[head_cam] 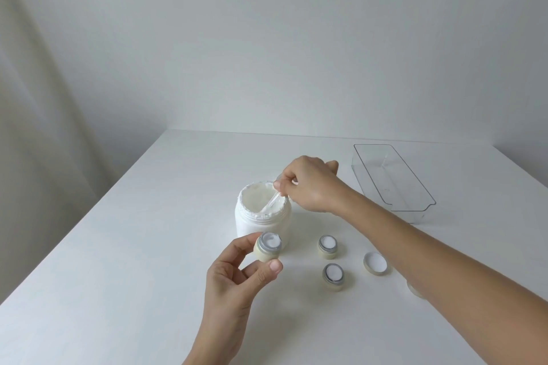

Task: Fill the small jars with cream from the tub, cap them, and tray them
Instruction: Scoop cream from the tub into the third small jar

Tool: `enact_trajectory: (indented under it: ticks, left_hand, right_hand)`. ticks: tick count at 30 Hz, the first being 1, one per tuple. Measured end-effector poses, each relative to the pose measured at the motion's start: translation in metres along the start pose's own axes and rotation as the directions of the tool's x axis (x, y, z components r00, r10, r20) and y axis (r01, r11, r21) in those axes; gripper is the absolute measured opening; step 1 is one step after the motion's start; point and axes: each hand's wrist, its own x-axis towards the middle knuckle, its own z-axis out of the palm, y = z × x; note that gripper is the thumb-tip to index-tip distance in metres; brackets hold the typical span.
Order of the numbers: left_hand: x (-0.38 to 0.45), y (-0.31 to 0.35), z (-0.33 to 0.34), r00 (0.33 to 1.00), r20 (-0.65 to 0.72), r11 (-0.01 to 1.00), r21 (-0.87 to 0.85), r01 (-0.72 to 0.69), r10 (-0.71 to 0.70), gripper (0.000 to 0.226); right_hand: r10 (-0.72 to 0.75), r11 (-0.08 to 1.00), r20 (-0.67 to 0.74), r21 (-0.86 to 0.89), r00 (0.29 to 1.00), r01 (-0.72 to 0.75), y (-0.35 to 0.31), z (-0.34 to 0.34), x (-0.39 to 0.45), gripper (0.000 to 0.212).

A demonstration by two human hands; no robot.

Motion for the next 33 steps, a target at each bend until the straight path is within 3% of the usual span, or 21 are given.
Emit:
enact_trajectory:
  ticks: [7,16,24,33]
  left_hand:
    - [0.001,0.001,0.0,0.999,-0.039,0.999,-0.032,-0.029,0.028,0.03]
    - [0.001,0.002,0.0,0.999,-0.041,0.999,-0.022,-0.025,0.024,0.041]
    - [0.001,0.002,0.0,0.998,-0.054,0.999,-0.021,-0.028,0.026,0.043]
    - [0.0,0.004,0.0,0.999,-0.046,1.0,-0.013,-0.01,0.01,0.051]
  right_hand:
    - [0.271,0.914,0.042,0.301,0.962,-0.271,0.017,-0.009,-0.008,0.032]
    - [0.3,0.733,0.209,0.575,0.931,-0.365,0.03,-0.022,-0.018,0.022]
    - [0.227,0.759,0.275,0.55,0.934,-0.347,0.026,-0.015,-0.05,0.027]
    - [0.247,0.87,0.123,0.408,0.961,-0.276,0.018,-0.016,-0.059,0.035]
